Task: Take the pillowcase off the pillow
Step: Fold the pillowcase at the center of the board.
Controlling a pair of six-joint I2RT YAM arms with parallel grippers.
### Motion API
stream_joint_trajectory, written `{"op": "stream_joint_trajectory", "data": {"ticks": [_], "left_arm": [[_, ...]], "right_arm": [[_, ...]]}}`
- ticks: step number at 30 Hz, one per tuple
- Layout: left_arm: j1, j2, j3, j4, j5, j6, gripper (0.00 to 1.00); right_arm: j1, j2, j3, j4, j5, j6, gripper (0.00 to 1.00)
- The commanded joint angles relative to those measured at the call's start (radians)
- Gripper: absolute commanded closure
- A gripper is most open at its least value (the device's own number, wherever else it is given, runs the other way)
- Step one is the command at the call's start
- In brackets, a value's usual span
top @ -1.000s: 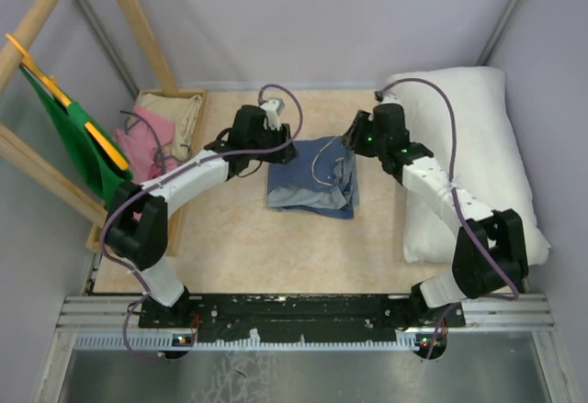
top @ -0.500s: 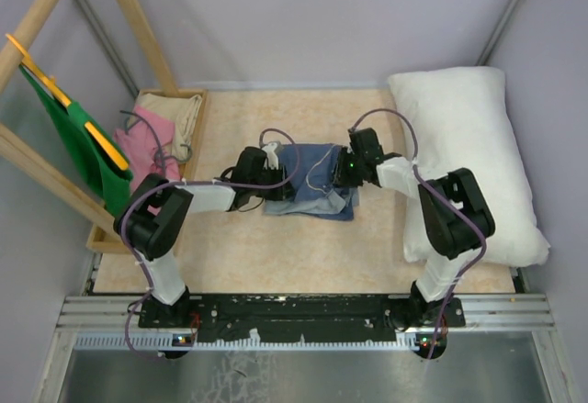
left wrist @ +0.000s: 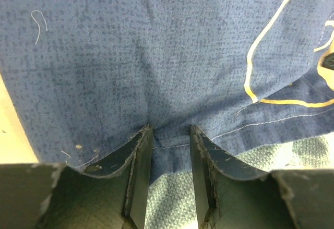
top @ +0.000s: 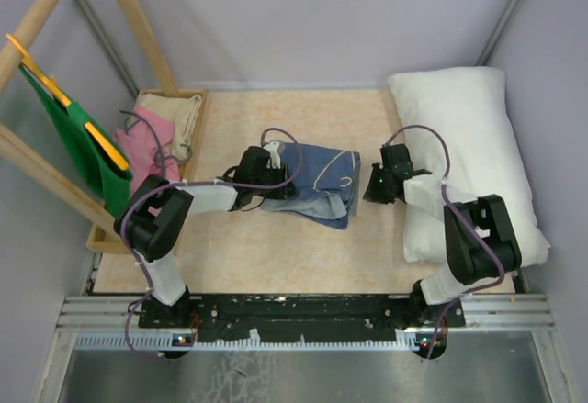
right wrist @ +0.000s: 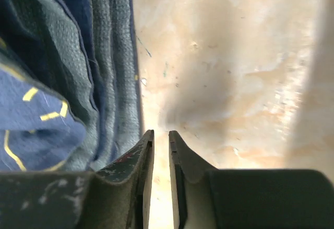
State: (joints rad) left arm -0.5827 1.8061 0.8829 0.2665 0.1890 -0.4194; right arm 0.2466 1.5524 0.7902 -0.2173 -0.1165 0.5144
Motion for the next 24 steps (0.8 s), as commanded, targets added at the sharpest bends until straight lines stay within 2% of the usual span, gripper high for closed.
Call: {"op": "stream_joint_trajectory", "data": {"ticks": [1, 4, 7, 10, 14, 17, 21, 24], "left_arm": [[0.007, 0.0, 0.011, -0.121, -0.097, 0.045, 0.57], [0.007, 0.002, 0.033, -0.139, -0.101, 0.056, 0.57], [0.007, 0.002, 0.037, -0.143, -0.108, 0.063, 0.56], [0.007, 0.01, 0.038, -0.139, -0.107, 0.065, 0.55], [0.007, 0.02, 0.035, -0.129, -0.088, 0.052, 0.55], [0.007, 0.018, 0.029, -0.124, -0.081, 0.043, 0.55], [0.009, 0.023, 0.025, -0.125, -0.076, 0.037, 0.55], [0.011, 0.032, 0.023, -0.127, -0.073, 0.033, 0.55]], "right_arm": [[0.021, -0.131, 0.09, -0.095, 0.144, -0.101, 0.72], [0.11, -0.178, 0.177, -0.106, 0.22, -0.146, 0.58], [0.221, -0.175, 0.25, -0.059, 0.23, -0.162, 0.56], [0.282, -0.08, 0.316, -0.009, 0.149, -0.127, 0.67], [0.301, 0.064, 0.351, 0.029, 0.05, -0.086, 0.78], [0.301, 0.134, 0.327, 0.012, 0.006, -0.078, 0.82], [0.301, 0.067, 0.189, -0.007, -0.092, -0.09, 0.84], [0.301, -0.039, 0.089, -0.112, -0.077, -0.124, 0.84]]}}
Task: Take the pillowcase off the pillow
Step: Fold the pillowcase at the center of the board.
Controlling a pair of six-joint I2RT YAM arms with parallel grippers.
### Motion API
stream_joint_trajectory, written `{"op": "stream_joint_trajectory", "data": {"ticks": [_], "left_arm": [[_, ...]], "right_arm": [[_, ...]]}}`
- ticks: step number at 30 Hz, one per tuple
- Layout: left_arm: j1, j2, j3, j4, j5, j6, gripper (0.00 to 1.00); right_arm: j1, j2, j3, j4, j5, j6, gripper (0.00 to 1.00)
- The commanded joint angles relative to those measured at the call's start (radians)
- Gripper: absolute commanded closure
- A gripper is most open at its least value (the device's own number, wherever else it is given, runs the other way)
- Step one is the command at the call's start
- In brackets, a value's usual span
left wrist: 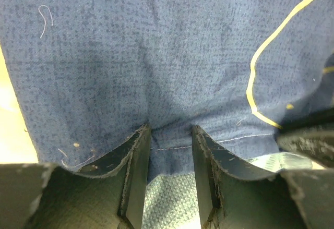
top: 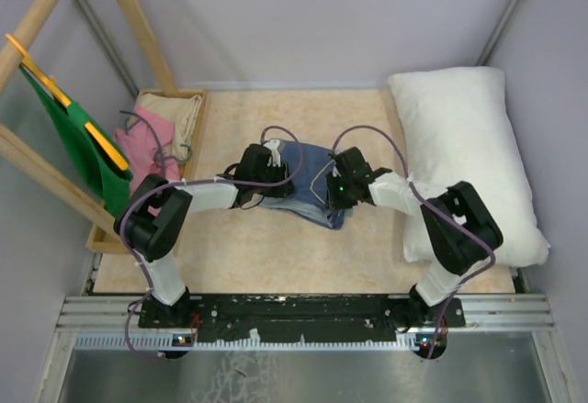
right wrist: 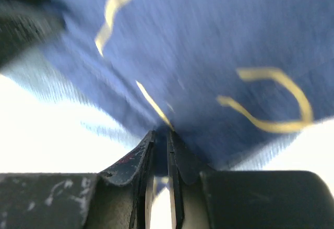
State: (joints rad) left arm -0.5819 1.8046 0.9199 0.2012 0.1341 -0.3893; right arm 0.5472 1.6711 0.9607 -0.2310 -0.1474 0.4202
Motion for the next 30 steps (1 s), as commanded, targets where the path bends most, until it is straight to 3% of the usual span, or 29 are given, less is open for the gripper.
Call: {"op": "stream_joint_trajectory", "data": {"ticks": [1, 4, 8, 14, 16, 19, 25, 30], "left_arm": [[0.011, 0.037, -0.013, -0.064, -0.017, 0.002, 0.55], [0.014, 0.045, -0.008, -0.072, -0.012, 0.005, 0.55], [0.019, 0.045, 0.007, -0.086, -0.002, 0.015, 0.55], [0.02, 0.035, 0.053, -0.127, 0.019, 0.039, 0.51], [0.021, 0.031, 0.064, -0.139, 0.025, 0.043, 0.49], [0.022, 0.024, 0.069, -0.142, 0.024, 0.044, 0.47], [0.025, 0.035, 0.082, -0.151, 0.046, 0.044, 0.46], [0.026, 0.041, 0.083, -0.157, 0.057, 0.04, 0.46]], "right_arm": [[0.0, -0.204, -0.112, -0.13, -0.027, -0.036, 0.83], [-0.007, -0.338, -0.171, -0.206, 0.006, -0.031, 0.78], [-0.046, -0.439, -0.159, -0.235, -0.004, 0.012, 0.54], [-0.078, -0.428, -0.128, -0.145, -0.018, 0.053, 0.34], [-0.078, -0.382, -0.096, -0.124, -0.042, 0.067, 0.34], [-0.077, -0.347, -0.086, -0.054, -0.104, 0.112, 0.44], [-0.075, -0.257, -0.091, -0.063, -0.116, 0.146, 0.44], [-0.075, -0.234, -0.165, 0.044, -0.157, 0.265, 0.49]]}}
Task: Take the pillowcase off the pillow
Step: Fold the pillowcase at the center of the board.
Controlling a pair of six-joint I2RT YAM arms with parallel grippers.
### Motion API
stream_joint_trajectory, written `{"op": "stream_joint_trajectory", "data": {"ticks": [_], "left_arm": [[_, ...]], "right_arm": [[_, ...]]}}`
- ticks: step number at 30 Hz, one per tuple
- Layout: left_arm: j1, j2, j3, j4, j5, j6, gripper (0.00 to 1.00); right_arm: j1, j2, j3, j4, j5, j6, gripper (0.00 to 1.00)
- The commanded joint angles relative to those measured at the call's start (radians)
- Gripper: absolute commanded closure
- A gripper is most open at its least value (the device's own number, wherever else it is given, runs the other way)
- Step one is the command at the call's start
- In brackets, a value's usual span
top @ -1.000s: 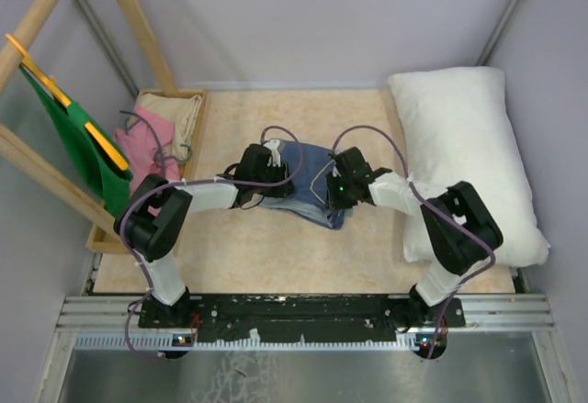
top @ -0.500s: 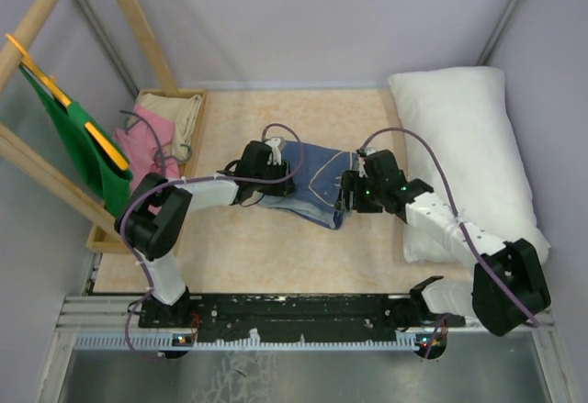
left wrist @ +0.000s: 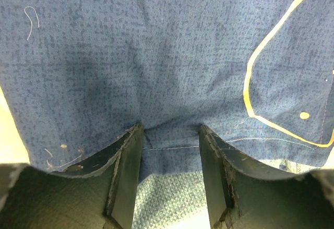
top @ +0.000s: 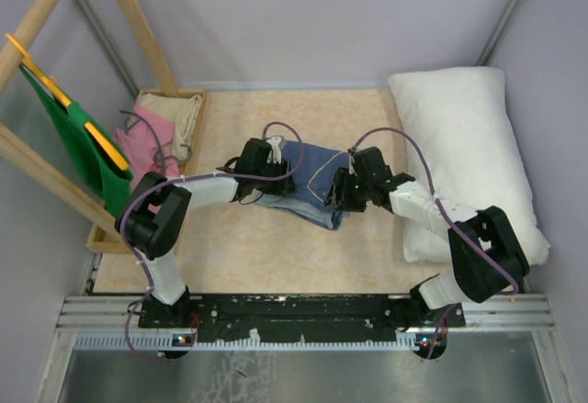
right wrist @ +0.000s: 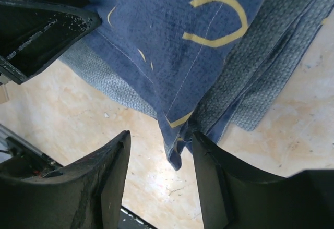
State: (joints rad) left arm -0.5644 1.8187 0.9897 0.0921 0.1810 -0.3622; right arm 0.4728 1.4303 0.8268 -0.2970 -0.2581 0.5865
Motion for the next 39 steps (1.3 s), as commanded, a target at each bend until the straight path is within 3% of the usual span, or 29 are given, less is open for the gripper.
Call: {"op": "stream_joint_trajectory", "data": {"ticks": [1, 9, 11, 14, 17, 20, 23, 25, 31, 39], "left_arm": [[0.009, 0.027, 0.013, -0.049, 0.012, 0.014, 0.46], [0.009, 0.033, 0.029, -0.074, 0.011, 0.023, 0.46], [0.01, 0.032, 0.032, -0.083, 0.007, 0.024, 0.46], [0.01, 0.027, 0.033, -0.096, -0.001, 0.032, 0.46], [0.011, 0.029, 0.041, -0.113, -0.005, 0.046, 0.45], [0.012, 0.04, 0.055, -0.134, -0.006, 0.055, 0.45], [0.015, 0.049, 0.062, -0.142, -0.006, 0.059, 0.45], [0.017, 0.054, 0.066, -0.144, -0.005, 0.06, 0.45], [0.021, 0.066, 0.082, -0.16, 0.001, 0.065, 0.45], [0.023, 0.081, 0.086, -0.178, 0.01, 0.071, 0.45]], "right_arm": [[-0.001, 0.012, -0.047, 0.138, -0.053, 0.112, 0.5], [0.0, 0.127, -0.016, 0.275, -0.073, 0.13, 0.53], [0.0, 0.151, 0.007, 0.298, -0.09, 0.132, 0.61], [0.0, 0.15, 0.064, 0.278, -0.098, 0.105, 0.8], [-0.005, 0.123, 0.134, 0.205, -0.091, 0.04, 0.84], [-0.032, 0.087, 0.152, 0.211, -0.211, 0.008, 0.76], [-0.089, 0.091, 0.123, 0.32, -0.484, 0.063, 0.61], [-0.1, 0.097, 0.106, 0.363, -0.58, 0.089, 0.56], [-0.102, 0.111, 0.088, 0.27, -0.54, -0.008, 0.39], [-0.099, 0.177, 0.072, 0.238, -0.533, -0.052, 0.32]]}}
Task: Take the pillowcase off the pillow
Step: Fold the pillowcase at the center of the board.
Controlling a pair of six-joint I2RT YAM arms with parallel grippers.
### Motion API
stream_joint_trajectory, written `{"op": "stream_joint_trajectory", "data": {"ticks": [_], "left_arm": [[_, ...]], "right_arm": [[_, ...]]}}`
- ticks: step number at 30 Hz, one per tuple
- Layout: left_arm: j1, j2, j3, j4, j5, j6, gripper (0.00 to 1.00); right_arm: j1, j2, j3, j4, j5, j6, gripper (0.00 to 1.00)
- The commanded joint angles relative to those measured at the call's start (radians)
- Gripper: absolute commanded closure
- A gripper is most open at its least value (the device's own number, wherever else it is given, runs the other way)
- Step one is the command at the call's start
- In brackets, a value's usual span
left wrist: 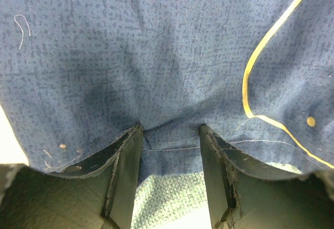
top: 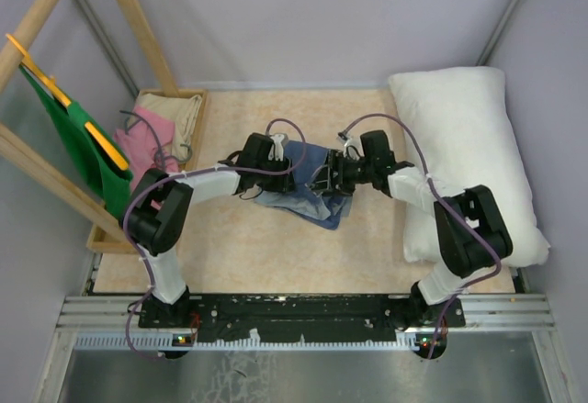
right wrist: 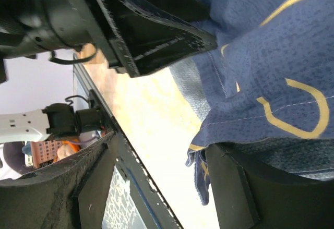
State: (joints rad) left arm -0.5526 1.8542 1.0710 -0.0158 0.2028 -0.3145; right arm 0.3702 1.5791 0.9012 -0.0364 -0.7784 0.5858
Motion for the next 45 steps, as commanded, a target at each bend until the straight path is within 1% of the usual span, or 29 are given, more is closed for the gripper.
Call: {"op": "stream_joint_trajectory", "data": {"ticks": [1, 4, 7, 10, 13, 15, 17, 18, 19, 20, 21, 23, 26, 28, 30, 31, 33, 35, 38, 41, 44, 45], "left_arm": [[0.011, 0.048, 0.004, -0.072, -0.011, 0.024, 0.45], [0.012, 0.049, 0.003, -0.077, -0.008, 0.023, 0.45], [0.012, 0.055, 0.006, -0.086, -0.006, 0.026, 0.45], [0.011, 0.057, 0.006, -0.092, -0.006, 0.026, 0.45], [0.011, 0.057, 0.006, -0.096, -0.011, 0.028, 0.45], [0.012, 0.062, 0.004, -0.1, -0.015, 0.03, 0.45], [0.013, 0.064, 0.003, -0.101, -0.015, 0.028, 0.45], [0.012, 0.064, 0.002, -0.1, -0.015, 0.029, 0.45], [0.012, 0.065, 0.001, -0.101, -0.013, 0.029, 0.45], [0.013, 0.063, 0.001, -0.103, -0.013, 0.026, 0.45], [0.014, 0.062, 0.001, -0.103, -0.014, 0.027, 0.45], [0.014, 0.057, 0.0, -0.109, -0.02, 0.026, 0.45], [0.017, 0.045, -0.004, -0.113, -0.029, 0.028, 0.45], [0.019, 0.041, -0.008, -0.116, -0.032, 0.028, 0.45], [0.02, 0.034, -0.008, -0.117, -0.034, 0.027, 0.45], [0.019, 0.032, -0.009, -0.115, -0.032, 0.025, 0.44], [0.019, 0.028, -0.01, -0.11, -0.029, 0.022, 0.44], [0.02, 0.029, -0.007, -0.106, -0.029, 0.021, 0.45], [0.02, 0.029, -0.007, -0.099, -0.026, 0.016, 0.53], [0.021, 0.024, -0.012, -0.095, -0.03, 0.012, 0.6], [0.024, 0.009, -0.029, -0.093, -0.04, 0.004, 0.64], [0.025, 0.003, -0.039, -0.087, -0.042, 0.0, 0.65]], "right_arm": [[0.006, 0.035, 0.001, -0.051, 0.023, -0.075, 0.32], [0.019, 0.053, 0.007, -0.142, 0.168, -0.144, 0.29], [0.025, 0.063, -0.014, -0.162, 0.227, -0.152, 0.28], [0.026, 0.051, -0.053, -0.125, 0.166, -0.126, 0.28], [0.026, 0.017, -0.113, -0.056, 0.053, -0.083, 0.28], [0.019, -0.008, -0.169, 0.031, -0.044, -0.02, 0.28], [0.002, -0.032, -0.248, 0.171, -0.13, 0.089, 0.28], [-0.009, -0.042, -0.282, 0.237, -0.154, 0.142, 0.28], [-0.021, -0.051, -0.305, 0.268, -0.165, 0.173, 0.28], [-0.034, -0.061, -0.313, 0.261, -0.152, 0.177, 0.28], [-0.056, -0.076, -0.312, 0.218, -0.117, 0.156, 0.28], [-0.091, -0.117, -0.295, 0.078, -0.008, 0.105, 0.28], [-0.135, -0.211, -0.251, -0.123, 0.243, 0.046, 0.28], [-0.135, -0.283, -0.213, -0.198, 0.4, 0.012, 0.3], [-0.118, -0.347, -0.166, -0.205, 0.5, -0.002, 0.34], [-0.1, -0.358, -0.141, -0.19, 0.533, -0.006, 0.39], [-0.035, -0.343, -0.078, -0.167, 0.592, -0.021, 0.55], [0.037, -0.283, -0.013, -0.149, 0.614, -0.026, 0.76], [0.074, -0.156, 0.01, -0.046, 0.531, 0.037, 0.99], [0.06, -0.031, -0.034, 0.082, 0.483, 0.113, 1.0], [-0.014, 0.081, -0.103, 0.209, 0.392, 0.172, 1.0], [-0.035, 0.119, -0.121, 0.239, 0.385, 0.182, 1.0]]}}
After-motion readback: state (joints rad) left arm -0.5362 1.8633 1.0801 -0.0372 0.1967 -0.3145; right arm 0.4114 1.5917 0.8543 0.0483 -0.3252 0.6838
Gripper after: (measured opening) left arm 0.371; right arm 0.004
